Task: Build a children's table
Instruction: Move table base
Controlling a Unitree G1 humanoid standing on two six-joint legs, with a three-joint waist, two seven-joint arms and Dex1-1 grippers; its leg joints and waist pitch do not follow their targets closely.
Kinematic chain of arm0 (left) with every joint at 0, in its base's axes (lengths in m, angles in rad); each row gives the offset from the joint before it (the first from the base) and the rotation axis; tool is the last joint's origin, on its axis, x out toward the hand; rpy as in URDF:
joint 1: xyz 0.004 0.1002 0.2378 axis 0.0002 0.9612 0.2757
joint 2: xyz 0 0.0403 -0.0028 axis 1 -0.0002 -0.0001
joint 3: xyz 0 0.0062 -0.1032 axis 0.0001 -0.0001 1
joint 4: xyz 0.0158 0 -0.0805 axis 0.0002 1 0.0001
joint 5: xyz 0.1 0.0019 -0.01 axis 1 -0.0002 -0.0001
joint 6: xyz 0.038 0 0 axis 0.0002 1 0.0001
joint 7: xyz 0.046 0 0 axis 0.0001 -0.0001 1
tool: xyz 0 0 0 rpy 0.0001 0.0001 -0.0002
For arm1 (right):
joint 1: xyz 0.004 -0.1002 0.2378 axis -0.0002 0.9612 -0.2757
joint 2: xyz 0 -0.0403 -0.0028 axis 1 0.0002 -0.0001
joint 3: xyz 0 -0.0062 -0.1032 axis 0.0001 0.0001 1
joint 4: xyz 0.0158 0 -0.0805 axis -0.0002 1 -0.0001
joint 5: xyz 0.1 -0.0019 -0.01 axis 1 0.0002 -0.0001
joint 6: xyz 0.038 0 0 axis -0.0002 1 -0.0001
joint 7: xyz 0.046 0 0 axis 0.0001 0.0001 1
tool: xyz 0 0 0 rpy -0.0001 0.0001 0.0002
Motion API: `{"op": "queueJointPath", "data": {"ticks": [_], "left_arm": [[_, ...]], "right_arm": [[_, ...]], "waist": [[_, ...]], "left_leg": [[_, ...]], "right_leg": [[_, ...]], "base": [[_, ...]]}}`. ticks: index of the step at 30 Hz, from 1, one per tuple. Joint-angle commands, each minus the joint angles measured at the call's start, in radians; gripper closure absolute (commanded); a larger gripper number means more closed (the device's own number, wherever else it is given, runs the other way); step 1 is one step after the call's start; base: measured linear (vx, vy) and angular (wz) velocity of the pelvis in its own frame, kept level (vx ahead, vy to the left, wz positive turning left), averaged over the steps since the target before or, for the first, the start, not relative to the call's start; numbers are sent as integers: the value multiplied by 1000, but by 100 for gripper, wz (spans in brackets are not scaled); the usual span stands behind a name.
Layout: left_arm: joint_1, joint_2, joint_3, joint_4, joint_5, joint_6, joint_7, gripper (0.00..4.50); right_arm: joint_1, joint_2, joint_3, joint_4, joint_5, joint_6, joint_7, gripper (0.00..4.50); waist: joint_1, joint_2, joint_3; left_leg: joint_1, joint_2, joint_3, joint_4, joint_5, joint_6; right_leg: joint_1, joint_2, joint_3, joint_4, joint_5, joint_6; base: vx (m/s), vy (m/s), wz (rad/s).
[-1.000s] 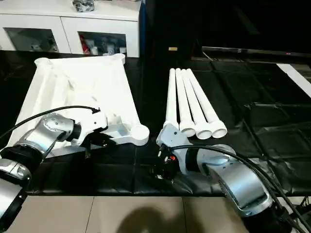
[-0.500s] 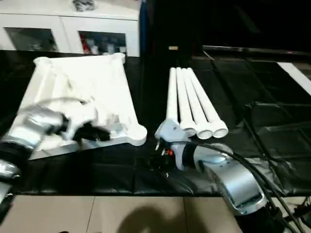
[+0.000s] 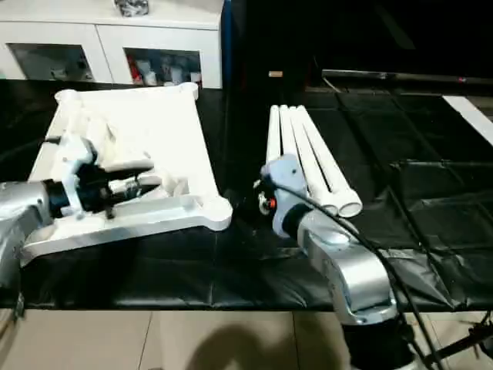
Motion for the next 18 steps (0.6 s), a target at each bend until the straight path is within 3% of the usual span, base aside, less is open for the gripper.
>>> {"op": "queueJointPath", "data": {"ticks": [1,2,5,6,8,9,13,14,16,18], "left_arm": [[72,-77,23,-97,23,21,162,223],[133,-135,42,-164,54,16,252,223],[168,-163,58,-203,67,29,304,223],[207,-181,69,-249,58,60,338,223],[263,-204,84,-327,53,79,396,223],[264,-208,89,-338,51,83,412,223],[247,-222,92,-346,56,96,436,223],[244,-222,83,-345,66,97,438,223],[246,-226,73,-347,75,97,449,223],[252,-230,70,-352,72,102,461,223]], "right_arm": [[34,30,-38,-28,7,-34,-49,0],[69,55,-52,-59,6,-69,-79,0],[96,63,-54,-84,3,-84,-89,0],[130,65,-57,-110,-3,-99,-102,0],[205,63,-86,-152,-11,-119,-126,0],[235,63,-108,-166,-1,-122,-128,0],[269,70,-135,-174,9,-125,-124,0],[270,70,-130,-170,2,-127,-124,0],[271,76,-120,-169,-2,-131,-131,0],[273,78,-111,-173,-6,-138,-138,0]], "waist": [[-1,-4,-50],[0,-4,-56],[2,-4,-64],[0,-6,-59],[2,-11,-53],[2,-6,-53],[3,-9,-46],[4,-4,-45],[10,-11,-45],[27,-11,-48]], "left_leg": [[-4,37,-6,-72,-196,-34],[-7,38,-7,-71,-180,-27],[-7,30,-7,-67,-121,-18],[-11,34,-8,-67,-117,-17],[-11,34,-7,-71,-159,-15],[-9,33,-7,-73,-179,-17],[-7,30,-12,-78,-267,-29],[-9,27,-10,-78,-271,-25],[-16,19,-3,-69,-266,16],[-38,16,-13,-40,-183,87]], "right_leg": [[40,-72,49,-82,-199,-176],[43,-70,49,-77,-180,-168],[41,-57,47,-70,-71,-143],[40,-57,45,-68,-27,-147],[39,-58,45,-76,-67,-139],[37,-57,45,-79,-101,-131],[28,-55,45,-95,-258,-80],[27,-59,48,-98,-271,-75],[30,-83,63,-111,-340,-72],[51,-142,98,-136,-447,-71]], "base": [[0,0,0],[0,0,0],[0,0,0],[0,0,0],[0,0,0],[0,0,0],[0,0,0],[0,0,0],[0,0,0],[0,0,0]]}}
